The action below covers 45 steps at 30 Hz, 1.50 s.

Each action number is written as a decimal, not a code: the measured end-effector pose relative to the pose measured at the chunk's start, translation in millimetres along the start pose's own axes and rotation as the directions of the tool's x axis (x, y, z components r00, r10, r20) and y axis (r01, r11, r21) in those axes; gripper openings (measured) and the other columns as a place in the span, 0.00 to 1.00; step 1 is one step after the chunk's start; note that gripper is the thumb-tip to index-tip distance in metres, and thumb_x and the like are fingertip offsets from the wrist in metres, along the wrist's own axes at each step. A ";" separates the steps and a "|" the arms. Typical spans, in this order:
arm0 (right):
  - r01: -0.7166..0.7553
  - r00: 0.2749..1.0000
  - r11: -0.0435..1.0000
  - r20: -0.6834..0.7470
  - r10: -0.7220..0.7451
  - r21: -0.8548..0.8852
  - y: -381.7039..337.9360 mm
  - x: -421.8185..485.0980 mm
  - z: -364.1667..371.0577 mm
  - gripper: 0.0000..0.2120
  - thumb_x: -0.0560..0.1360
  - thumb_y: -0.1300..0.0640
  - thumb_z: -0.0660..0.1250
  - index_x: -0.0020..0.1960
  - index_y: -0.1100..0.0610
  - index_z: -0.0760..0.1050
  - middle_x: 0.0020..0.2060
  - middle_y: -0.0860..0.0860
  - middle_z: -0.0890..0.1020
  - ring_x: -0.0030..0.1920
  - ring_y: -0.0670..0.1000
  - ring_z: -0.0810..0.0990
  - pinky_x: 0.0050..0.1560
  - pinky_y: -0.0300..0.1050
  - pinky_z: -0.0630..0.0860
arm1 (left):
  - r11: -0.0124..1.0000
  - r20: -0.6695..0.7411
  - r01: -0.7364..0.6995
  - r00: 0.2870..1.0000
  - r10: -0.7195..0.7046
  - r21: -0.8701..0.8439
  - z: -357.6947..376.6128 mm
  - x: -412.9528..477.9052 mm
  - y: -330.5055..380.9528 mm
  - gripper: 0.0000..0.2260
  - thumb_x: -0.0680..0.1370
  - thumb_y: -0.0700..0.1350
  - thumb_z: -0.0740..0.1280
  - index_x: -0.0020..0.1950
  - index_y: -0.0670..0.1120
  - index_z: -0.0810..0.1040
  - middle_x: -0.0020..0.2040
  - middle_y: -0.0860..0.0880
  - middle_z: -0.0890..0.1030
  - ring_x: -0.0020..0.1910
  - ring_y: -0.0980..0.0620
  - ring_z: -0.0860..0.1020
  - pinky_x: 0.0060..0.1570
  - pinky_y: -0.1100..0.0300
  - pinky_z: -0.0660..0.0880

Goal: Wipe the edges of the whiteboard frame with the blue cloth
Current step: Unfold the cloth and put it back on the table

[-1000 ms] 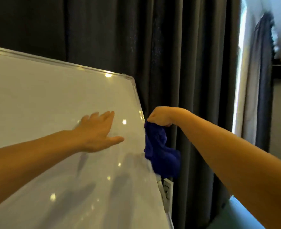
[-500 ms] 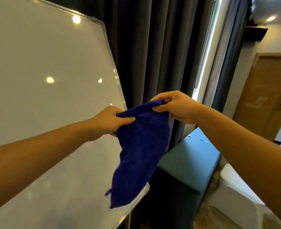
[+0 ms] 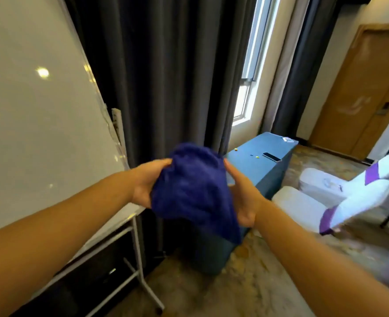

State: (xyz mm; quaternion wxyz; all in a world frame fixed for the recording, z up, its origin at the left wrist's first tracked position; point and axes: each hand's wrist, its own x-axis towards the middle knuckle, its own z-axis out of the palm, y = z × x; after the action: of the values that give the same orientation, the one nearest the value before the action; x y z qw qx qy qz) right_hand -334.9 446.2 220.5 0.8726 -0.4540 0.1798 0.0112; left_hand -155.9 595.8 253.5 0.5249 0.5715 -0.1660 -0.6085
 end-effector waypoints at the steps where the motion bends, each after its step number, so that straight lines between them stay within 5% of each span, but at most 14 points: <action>1: -0.091 0.996 0.996 0.017 0.091 0.000 14.8 -5.9 -21.7 0.38 0.71 0.30 0.65 0.65 0.61 0.78 0.66 0.61 0.77 0.66 0.64 0.75 0.69 0.62 0.67 | 0.996 0.013 0.083 0.996 -0.083 0.022 10.3 13.0 -15.7 0.25 0.80 0.60 0.58 0.51 0.41 0.83 0.54 0.39 0.83 0.51 0.41 0.81 0.62 0.48 0.74; 5: -0.044 0.999 0.987 0.006 0.044 0.154 -0.8 -25.2 -88.8 0.34 0.73 0.41 0.70 0.63 0.69 0.75 0.60 0.66 0.79 0.58 0.66 0.80 0.56 0.61 0.78 | 0.998 -0.071 0.043 0.996 -0.046 -0.042 23.9 49.3 -15.4 0.14 0.73 0.51 0.70 0.43 0.39 0.84 0.41 0.40 0.86 0.37 0.43 0.85 0.37 0.50 0.83; 10: 0.054 0.978 0.995 -0.197 -0.069 -0.081 -36.2 -19.7 -154.5 0.32 0.67 0.64 0.75 0.68 0.48 0.73 0.62 0.59 0.79 0.55 0.63 0.82 0.50 0.60 0.81 | 0.999 -0.198 -0.031 0.980 0.026 -0.024 30.6 104.6 -2.8 0.23 0.64 0.31 0.74 0.56 0.46 0.77 0.43 0.39 0.86 0.38 0.45 0.85 0.36 0.52 0.82; 14: 0.083 0.936 0.935 -0.294 -0.191 -0.345 -68.3 10.8 -219.3 0.26 0.70 0.70 0.72 0.60 0.45 0.81 0.58 0.57 0.83 0.57 0.60 0.82 0.53 0.58 0.81 | 0.917 -0.196 -0.269 0.922 0.334 0.295 41.7 175.7 8.8 0.30 0.64 0.23 0.71 0.60 0.48 0.81 0.51 0.40 0.85 0.50 0.41 0.84 0.45 0.53 0.83; 18: 0.043 0.857 0.539 -0.247 -0.452 -0.841 -120.1 41.4 -271.1 0.24 0.69 0.65 0.76 0.60 0.46 0.79 0.53 0.48 0.81 0.54 0.50 0.80 0.51 0.45 0.80 | 0.129 0.076 -0.361 0.503 0.861 0.924 38.2 238.8 44.1 0.29 0.64 0.29 0.71 0.63 0.48 0.80 0.57 0.53 0.81 0.55 0.55 0.80 0.57 0.62 0.74; 20: -0.044 0.882 0.227 -0.145 -0.448 -0.973 -156.4 61.1 -292.7 0.12 0.73 0.59 0.74 0.54 0.47 0.79 0.47 0.45 0.81 0.50 0.48 0.80 0.47 0.39 0.77 | -0.009 0.134 -0.284 0.424 0.896 0.959 37.7 265.8 62.8 0.22 0.64 0.35 0.75 0.57 0.45 0.83 0.51 0.51 0.82 0.50 0.54 0.80 0.54 0.63 0.72; 23: -0.121 0.912 -0.008 -0.108 -0.395 -0.993 -223.7 96.1 -312.9 0.04 0.77 0.53 0.69 0.47 0.51 0.81 0.41 0.48 0.82 0.45 0.51 0.80 0.46 0.45 0.78 | 0.088 -0.056 -0.017 0.657 0.752 0.996 36.3 302.3 107.1 0.07 0.64 0.47 0.78 0.39 0.50 0.85 0.37 0.52 0.84 0.40 0.52 0.81 0.40 0.63 0.72; 25: -0.040 0.915 0.319 -0.163 -0.369 -0.947 -259.1 116.8 -320.4 0.07 0.78 0.55 0.68 0.50 0.57 0.81 0.43 0.56 0.85 0.47 0.55 0.82 0.48 0.49 0.80 | 0.382 -0.183 0.058 0.936 0.300 0.922 29.0 306.4 138.6 0.12 0.62 0.53 0.79 0.41 0.49 0.86 0.40 0.50 0.86 0.43 0.54 0.81 0.46 0.62 0.77; 27: 0.080 0.927 0.634 -0.177 -0.332 -0.769 -289.4 139.2 -328.4 0.07 0.78 0.58 0.68 0.51 0.61 0.81 0.45 0.58 0.85 0.49 0.58 0.84 0.52 0.55 0.82 | 0.807 -0.037 -0.006 0.999 0.034 0.591 18.8 311.7 165.8 0.21 0.61 0.54 0.81 0.47 0.43 0.86 0.54 0.42 0.85 0.53 0.47 0.80 0.60 0.47 0.74; 29: 0.137 0.938 0.673 -0.123 -0.324 -0.726 -313.6 167.2 -338.3 0.06 0.78 0.58 0.69 0.50 0.60 0.82 0.45 0.58 0.86 0.48 0.57 0.84 0.52 0.57 0.82 | 0.979 0.047 -0.047 0.998 0.039 0.197 21.5 330.0 180.8 0.23 0.61 0.58 0.81 0.45 0.42 0.84 0.57 0.42 0.83 0.55 0.42 0.79 0.56 0.44 0.74; 33: 0.236 0.935 0.510 0.051 -0.350 -0.827 -346.5 222.2 -345.1 0.04 0.75 0.53 0.72 0.44 0.53 0.83 0.41 0.54 0.86 0.44 0.55 0.84 0.49 0.55 0.82 | 0.931 -0.107 -0.017 0.992 0.060 0.364 77.0 406.9 150.6 0.28 0.62 0.61 0.80 0.55 0.48 0.80 0.56 0.46 0.85 0.52 0.43 0.83 0.51 0.45 0.77; 38: 0.374 0.860 -0.181 0.413 -0.299 -0.910 -419.6 286.9 -367.6 0.09 0.71 0.43 0.74 0.40 0.49 0.83 0.36 0.45 0.83 0.39 0.44 0.80 0.40 0.38 0.76 | 0.779 -0.377 0.003 0.876 0.300 0.627 93.9 500.2 144.5 0.16 0.64 0.40 0.75 0.50 0.38 0.83 0.47 0.44 0.86 0.44 0.50 0.82 0.46 0.47 0.79; 43: 0.445 0.854 0.029 0.414 -0.315 -0.895 -479.3 352.7 -410.4 0.10 0.72 0.44 0.73 0.37 0.49 0.82 0.28 0.41 0.82 0.30 0.39 0.78 0.29 0.30 0.70 | 0.596 -0.533 0.278 0.788 0.307 0.753 44.7 506.9 195.1 0.05 0.71 0.44 0.76 0.43 0.43 0.85 0.35 0.51 0.80 0.36 0.57 0.75 0.38 0.59 0.71; 45: 0.408 0.862 0.103 0.345 -0.372 -0.907 -481.7 380.0 -427.2 0.08 0.73 0.44 0.73 0.39 0.48 0.83 0.31 0.44 0.83 0.34 0.42 0.81 0.31 0.33 0.72 | 0.692 -0.592 0.263 0.752 0.289 0.672 24.7 492.8 207.5 0.07 0.72 0.45 0.76 0.45 0.42 0.87 0.37 0.50 0.82 0.38 0.57 0.77 0.43 0.59 0.73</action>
State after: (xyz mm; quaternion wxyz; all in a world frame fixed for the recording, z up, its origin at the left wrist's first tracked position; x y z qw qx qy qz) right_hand -21.3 -231.7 253.6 0.3736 -0.9218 -0.0053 -0.1035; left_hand 16.5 95.9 170.2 0.2849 0.9045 -0.1994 -0.2468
